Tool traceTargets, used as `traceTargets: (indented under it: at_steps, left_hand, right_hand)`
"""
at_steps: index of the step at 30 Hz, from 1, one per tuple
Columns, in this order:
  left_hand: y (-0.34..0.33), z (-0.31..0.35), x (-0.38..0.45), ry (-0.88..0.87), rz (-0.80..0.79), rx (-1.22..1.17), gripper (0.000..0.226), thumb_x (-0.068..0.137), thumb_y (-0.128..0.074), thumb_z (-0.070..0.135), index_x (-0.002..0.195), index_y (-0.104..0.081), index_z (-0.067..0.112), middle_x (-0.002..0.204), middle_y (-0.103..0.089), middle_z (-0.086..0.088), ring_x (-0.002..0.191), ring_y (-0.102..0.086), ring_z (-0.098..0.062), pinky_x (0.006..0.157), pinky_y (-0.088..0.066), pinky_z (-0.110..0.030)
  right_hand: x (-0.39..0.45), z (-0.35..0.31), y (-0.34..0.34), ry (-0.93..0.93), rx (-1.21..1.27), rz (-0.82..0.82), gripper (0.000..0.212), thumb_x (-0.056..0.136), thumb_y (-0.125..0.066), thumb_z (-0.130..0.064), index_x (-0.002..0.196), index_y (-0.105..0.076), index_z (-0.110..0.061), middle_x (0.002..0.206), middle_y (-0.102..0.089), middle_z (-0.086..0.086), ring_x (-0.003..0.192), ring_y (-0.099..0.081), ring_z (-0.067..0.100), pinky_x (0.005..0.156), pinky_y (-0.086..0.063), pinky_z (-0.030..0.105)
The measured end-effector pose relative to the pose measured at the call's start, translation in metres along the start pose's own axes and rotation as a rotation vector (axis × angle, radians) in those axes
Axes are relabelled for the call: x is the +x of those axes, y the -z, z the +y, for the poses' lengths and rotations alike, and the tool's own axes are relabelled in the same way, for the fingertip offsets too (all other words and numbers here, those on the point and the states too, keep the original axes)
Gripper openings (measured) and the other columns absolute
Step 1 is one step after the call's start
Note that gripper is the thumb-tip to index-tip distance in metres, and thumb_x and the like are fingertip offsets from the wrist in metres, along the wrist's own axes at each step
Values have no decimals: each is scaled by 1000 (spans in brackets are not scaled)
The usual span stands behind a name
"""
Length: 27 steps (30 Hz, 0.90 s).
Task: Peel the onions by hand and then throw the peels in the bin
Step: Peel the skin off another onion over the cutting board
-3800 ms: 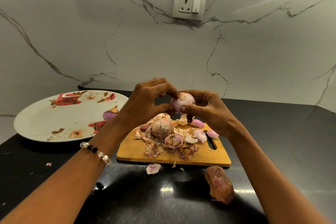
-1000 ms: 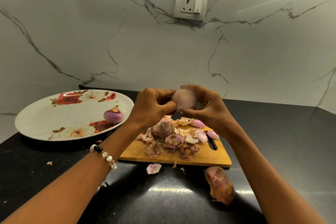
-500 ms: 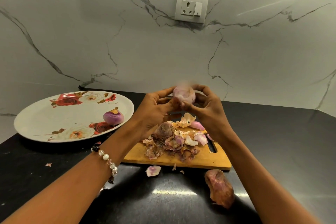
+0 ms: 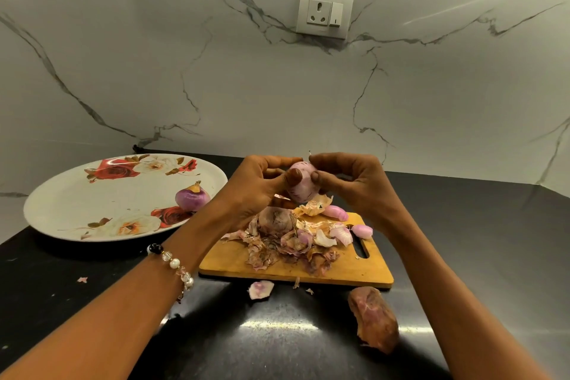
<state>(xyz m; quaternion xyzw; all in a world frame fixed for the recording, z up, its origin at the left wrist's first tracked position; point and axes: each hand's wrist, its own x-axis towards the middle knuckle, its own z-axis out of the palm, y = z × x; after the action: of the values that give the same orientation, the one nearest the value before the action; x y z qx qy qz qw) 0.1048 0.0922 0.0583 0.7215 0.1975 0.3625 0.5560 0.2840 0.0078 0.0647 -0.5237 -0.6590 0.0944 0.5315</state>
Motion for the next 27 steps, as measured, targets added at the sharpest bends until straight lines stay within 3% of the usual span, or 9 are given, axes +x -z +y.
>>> traceTargets:
  at_steps: [4, 8, 11, 16, 21, 27]
  left_hand:
    - [-1, -1, -2, -85, -7, 300, 65, 67, -81, 25, 128, -59, 19, 114, -67, -3, 100, -64, -16, 82, -58, -34]
    - [1, 2, -2, -130, -39, 409, 64, 70, -83, 20, 129, -59, 17, 116, -66, 1, 93, -64, -12, 78, -58, -27]
    - [0, 8, -4, -173, -60, 447, 68, 72, -82, 16, 133, -54, 13, 118, -64, 1, 94, -63, -11, 79, -56, -20]
    - [-3, 7, -5, -197, -48, 471, 74, 70, -83, 15, 136, -50, 14, 117, -67, -7, 99, -66, -18, 86, -57, -32]
    - [-2, 7, -3, -208, -26, 474, 81, 71, -82, 13, 141, -42, 17, 107, -71, -9, 90, -70, -17, 84, -56, -28]
    - [3, 10, -1, -176, -35, 455, 83, 72, -81, 10, 143, -38, 15, 105, -71, -9, 87, -70, -17, 82, -56, -24]
  right_hand:
    - [0, 1, 1, 61, -170, -39, 33, 82, -75, -8, 114, -69, -5, 103, -73, 6, 92, -70, 10, 79, -56, 19]
    - [-2, -3, 3, 87, -246, -86, 35, 80, -77, -7, 113, -70, -4, 102, -73, 6, 91, -69, 8, 79, -55, 16]
    - [-2, -7, 4, 130, -293, -104, 34, 79, -78, -6, 112, -70, -2, 101, -73, 7, 89, -69, 9, 77, -54, 13]
    - [-4, -10, -7, 226, -442, -108, 45, 78, -70, -20, 117, -66, 3, 91, -74, 15, 73, -69, 22, 71, -54, 14]
    - [-3, -9, -8, 230, -455, -82, 56, 84, -72, -10, 133, -52, 6, 95, -72, 18, 73, -67, 18, 75, -50, 8]
    - [-3, -7, -12, 214, -463, -52, 51, 88, -66, -3, 135, -49, 7, 97, -72, 22, 74, -70, 21, 78, -50, 10]
